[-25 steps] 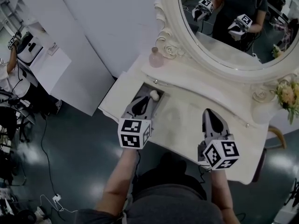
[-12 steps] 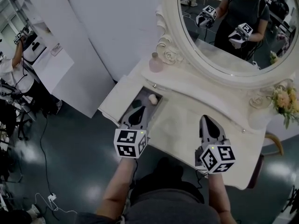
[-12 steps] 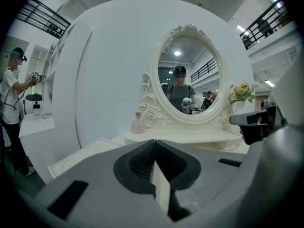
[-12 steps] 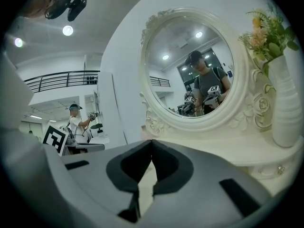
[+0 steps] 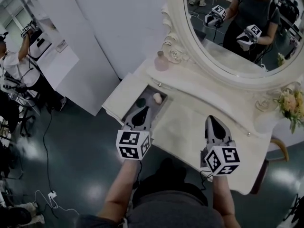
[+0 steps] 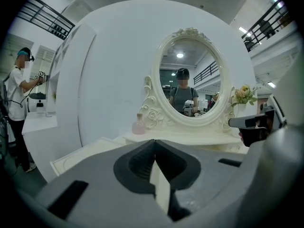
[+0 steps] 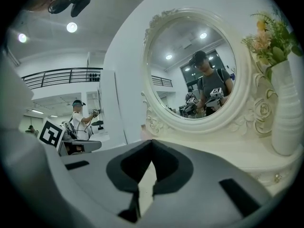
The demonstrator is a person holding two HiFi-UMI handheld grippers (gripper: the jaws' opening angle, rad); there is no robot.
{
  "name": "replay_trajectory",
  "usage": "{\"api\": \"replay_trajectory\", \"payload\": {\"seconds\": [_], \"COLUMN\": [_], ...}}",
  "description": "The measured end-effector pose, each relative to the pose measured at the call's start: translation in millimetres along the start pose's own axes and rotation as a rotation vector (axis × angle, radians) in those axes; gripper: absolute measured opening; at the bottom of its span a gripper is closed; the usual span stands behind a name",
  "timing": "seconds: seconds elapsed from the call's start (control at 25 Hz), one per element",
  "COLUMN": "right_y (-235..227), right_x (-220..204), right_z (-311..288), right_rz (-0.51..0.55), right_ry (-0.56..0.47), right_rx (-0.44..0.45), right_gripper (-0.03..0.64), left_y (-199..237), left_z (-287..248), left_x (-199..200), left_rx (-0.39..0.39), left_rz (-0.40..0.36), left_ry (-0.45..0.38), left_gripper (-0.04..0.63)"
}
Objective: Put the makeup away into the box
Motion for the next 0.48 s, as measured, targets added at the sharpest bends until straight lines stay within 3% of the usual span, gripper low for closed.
{"api": "replay_trajectory", "payload": {"seconds": [0.48], "right_y": [-2.4], "right_x": [-0.2], "right_z": [-9.2], "right_rz": [0.004], "right_ry": [0.015], "right_rx": [0.038], "right_gripper": [0.003], "left_y": [3.1], "left_z": [-1.1], "left_x": [-3.0], "left_rx": [0.042], "left_rz": [0.009], "left_ry": [0.014], "left_gripper": [0.006]}}
Point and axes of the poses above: the fingertips, and each gripper's own axes: z backward along the fingers, y to its left, x out of its top, the point moved 10 cm from there along z, backward along the fingers, and after that the axes turned 4 degrees about x, right-handed, at the moved point
